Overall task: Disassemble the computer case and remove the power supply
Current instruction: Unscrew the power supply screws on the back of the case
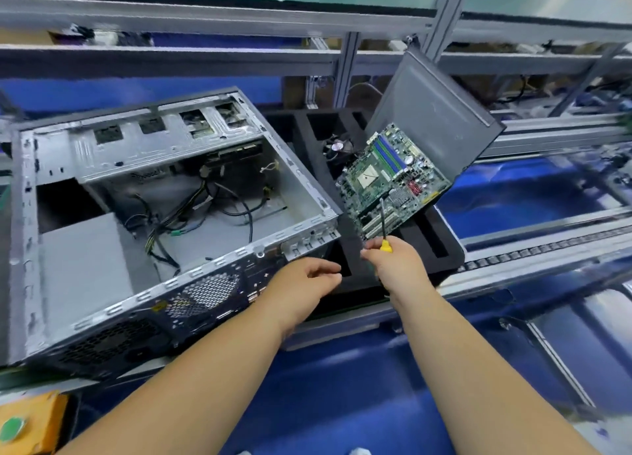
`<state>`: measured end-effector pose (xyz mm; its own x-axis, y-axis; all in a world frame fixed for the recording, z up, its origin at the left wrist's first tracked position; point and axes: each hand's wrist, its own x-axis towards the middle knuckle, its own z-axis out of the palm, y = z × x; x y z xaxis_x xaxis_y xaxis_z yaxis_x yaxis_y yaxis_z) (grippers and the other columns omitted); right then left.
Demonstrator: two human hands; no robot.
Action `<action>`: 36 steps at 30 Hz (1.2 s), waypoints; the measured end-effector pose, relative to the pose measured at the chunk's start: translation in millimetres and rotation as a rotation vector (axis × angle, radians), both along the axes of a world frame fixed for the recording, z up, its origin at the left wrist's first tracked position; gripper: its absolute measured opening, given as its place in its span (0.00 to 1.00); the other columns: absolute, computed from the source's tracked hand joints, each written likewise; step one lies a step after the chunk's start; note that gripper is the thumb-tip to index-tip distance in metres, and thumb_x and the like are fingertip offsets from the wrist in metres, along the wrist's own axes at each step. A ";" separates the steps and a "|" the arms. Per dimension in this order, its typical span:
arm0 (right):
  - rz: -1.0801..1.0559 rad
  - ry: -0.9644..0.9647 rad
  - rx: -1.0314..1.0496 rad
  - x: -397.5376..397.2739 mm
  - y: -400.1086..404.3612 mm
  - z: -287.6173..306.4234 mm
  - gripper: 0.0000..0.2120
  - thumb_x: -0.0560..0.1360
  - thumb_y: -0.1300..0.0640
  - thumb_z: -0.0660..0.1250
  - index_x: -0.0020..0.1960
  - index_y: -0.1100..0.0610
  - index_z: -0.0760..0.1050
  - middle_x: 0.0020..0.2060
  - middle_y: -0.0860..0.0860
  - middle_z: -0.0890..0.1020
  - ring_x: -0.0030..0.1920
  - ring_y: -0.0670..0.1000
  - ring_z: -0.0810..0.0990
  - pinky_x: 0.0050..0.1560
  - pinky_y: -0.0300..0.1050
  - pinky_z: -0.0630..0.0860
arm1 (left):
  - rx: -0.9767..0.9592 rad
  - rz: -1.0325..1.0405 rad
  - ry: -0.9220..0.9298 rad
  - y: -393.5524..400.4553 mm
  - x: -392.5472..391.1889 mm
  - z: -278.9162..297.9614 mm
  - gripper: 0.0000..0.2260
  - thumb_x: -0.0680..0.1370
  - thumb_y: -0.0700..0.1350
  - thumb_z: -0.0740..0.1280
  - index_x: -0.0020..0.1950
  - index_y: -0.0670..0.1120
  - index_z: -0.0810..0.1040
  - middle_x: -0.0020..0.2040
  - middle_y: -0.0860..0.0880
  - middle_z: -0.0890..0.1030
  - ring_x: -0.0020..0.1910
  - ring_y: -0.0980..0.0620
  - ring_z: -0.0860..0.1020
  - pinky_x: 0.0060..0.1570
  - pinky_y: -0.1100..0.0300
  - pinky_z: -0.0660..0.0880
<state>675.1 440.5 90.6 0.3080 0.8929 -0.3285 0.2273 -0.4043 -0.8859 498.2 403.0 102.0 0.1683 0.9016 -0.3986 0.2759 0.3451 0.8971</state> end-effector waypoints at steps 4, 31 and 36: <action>0.124 0.013 -0.056 11.4 33.6 -18.0 0.07 0.74 0.63 0.68 0.40 0.53 0.75 0.37 0.53 0.79 0.31 0.50 0.69 0.34 0.43 0.66 | -0.029 0.129 0.041 3.5 11.6 -1.3 0.06 0.75 0.50 0.70 0.50 0.60 0.83 0.49 0.60 0.83 0.52 0.61 0.80 0.56 0.59 0.75; 0.554 0.214 0.008 -0.8 -29.0 -29.6 0.12 0.73 0.63 0.57 0.38 0.48 0.72 0.26 0.46 0.76 0.27 0.48 0.70 0.29 0.43 0.65 | -0.154 0.820 -0.036 -61.0 22.9 24.3 0.09 0.81 0.43 0.63 0.55 0.48 0.82 0.50 0.52 0.83 0.52 0.55 0.79 0.61 0.56 0.74; 0.614 0.215 -0.007 -36.7 -66.5 -20.5 0.11 0.73 0.63 0.58 0.39 0.49 0.72 0.29 0.45 0.77 0.29 0.46 0.71 0.27 0.39 0.65 | -0.126 0.767 -0.071 -74.5 6.3 20.2 0.07 0.80 0.42 0.64 0.51 0.50 0.81 0.48 0.53 0.83 0.49 0.58 0.79 0.55 0.60 0.75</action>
<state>638.3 374.0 70.0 -0.3305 0.8834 -0.3323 0.2369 -0.2632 -0.9352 504.5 328.5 122.2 -0.4548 0.7249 -0.5173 -0.1372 0.5170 0.8449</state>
